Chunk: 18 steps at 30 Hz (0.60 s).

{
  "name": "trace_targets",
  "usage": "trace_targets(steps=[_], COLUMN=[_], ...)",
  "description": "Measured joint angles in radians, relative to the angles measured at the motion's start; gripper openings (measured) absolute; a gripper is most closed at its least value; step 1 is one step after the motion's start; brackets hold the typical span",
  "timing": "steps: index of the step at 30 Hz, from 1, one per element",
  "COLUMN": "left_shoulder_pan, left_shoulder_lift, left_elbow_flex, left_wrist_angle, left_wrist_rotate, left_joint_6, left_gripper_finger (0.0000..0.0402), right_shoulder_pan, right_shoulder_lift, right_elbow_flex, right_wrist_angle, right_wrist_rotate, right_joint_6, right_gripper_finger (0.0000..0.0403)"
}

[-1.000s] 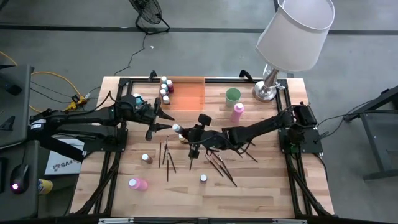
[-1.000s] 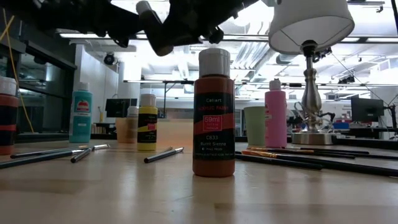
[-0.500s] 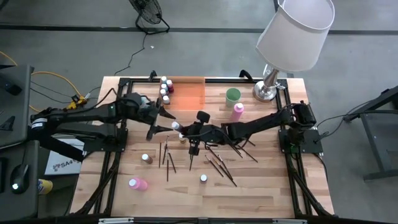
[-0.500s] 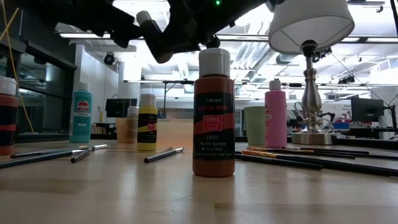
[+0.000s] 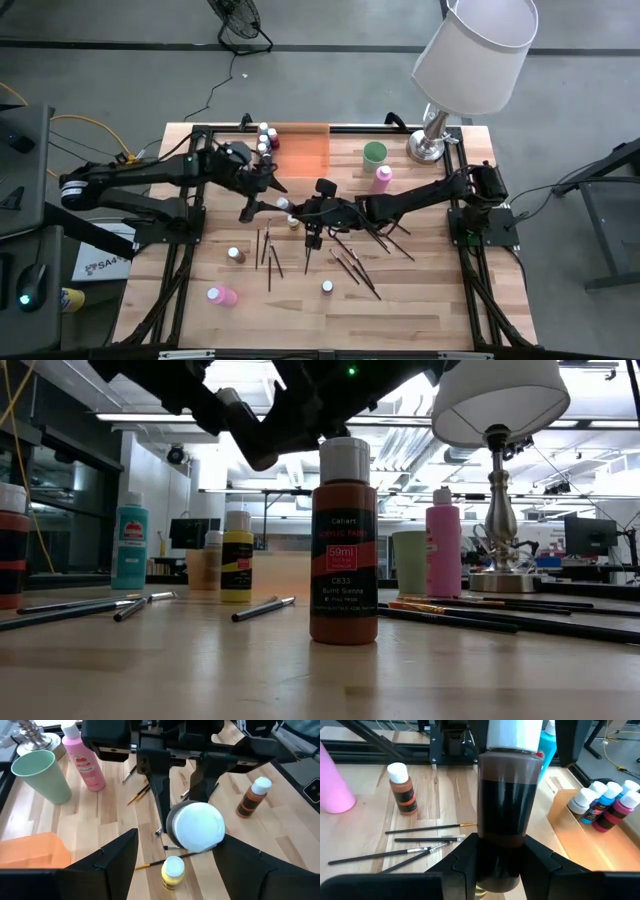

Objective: Pick & Place Paint Supplies
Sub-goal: Put the dark brown paint bottle into the orange bin

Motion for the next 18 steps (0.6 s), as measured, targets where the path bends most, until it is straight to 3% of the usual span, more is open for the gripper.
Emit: trace_targets(steps=[13,18], left_shoulder_pan=[0.000,-0.007], left_shoulder_lift=[0.023,0.040], left_elbow_flex=[0.056,0.056], left_wrist_angle=[-0.060,-0.064], left_wrist_rotate=[-0.004,0.012], left_joint_6=[0.002,0.001], left_gripper_finger=[0.0243,0.0221], right_shoulder_pan=[-0.001,-0.003], right_shoulder_lift=[0.000,0.000], right_elbow_flex=[0.000,0.000], right_wrist_angle=[-0.025,-0.025], right_wrist_rotate=[0.000,-0.002], right_joint_6=[0.011,0.012], right_gripper_finger=[0.0104,0.0104])
